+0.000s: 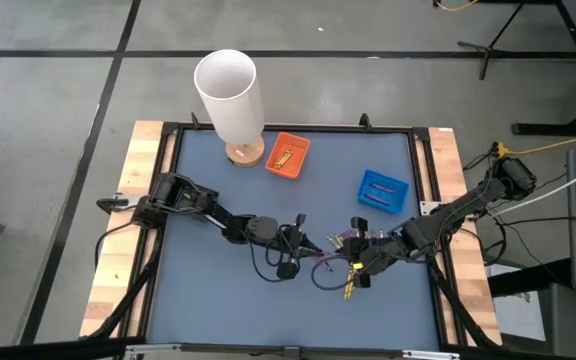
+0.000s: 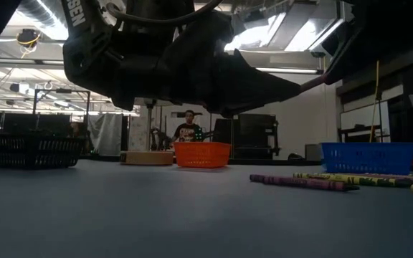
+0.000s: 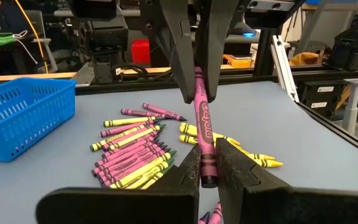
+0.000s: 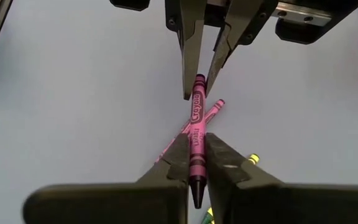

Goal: Sort crayons
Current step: Put the violet crayon into the blue basket

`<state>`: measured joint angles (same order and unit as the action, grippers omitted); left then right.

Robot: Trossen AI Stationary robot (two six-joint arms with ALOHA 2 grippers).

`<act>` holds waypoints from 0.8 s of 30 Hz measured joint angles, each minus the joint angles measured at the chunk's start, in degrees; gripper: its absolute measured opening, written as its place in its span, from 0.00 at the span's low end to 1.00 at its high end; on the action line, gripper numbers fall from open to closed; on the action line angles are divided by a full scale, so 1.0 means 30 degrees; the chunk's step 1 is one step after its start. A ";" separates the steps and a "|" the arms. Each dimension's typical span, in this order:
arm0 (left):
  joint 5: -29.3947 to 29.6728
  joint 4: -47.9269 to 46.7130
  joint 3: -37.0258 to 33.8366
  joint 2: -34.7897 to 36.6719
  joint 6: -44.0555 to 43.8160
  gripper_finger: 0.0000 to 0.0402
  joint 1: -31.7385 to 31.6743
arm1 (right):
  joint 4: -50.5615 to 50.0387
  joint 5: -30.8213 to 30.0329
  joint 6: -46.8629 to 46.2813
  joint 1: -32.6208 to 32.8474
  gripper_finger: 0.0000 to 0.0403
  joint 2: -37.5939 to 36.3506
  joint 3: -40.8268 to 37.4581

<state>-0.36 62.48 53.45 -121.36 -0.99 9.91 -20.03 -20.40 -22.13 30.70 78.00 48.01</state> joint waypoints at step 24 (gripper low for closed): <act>0.1603 -0.0080 0.0015 0.0007 0.0009 0.31 -0.0015 | -0.7549 -0.4748 -0.1831 0.0007 0.06 0.0000 0.0029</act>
<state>4.45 62.24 53.49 -121.34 -0.96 9.87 -42.68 -34.65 -27.62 30.72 78.00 48.10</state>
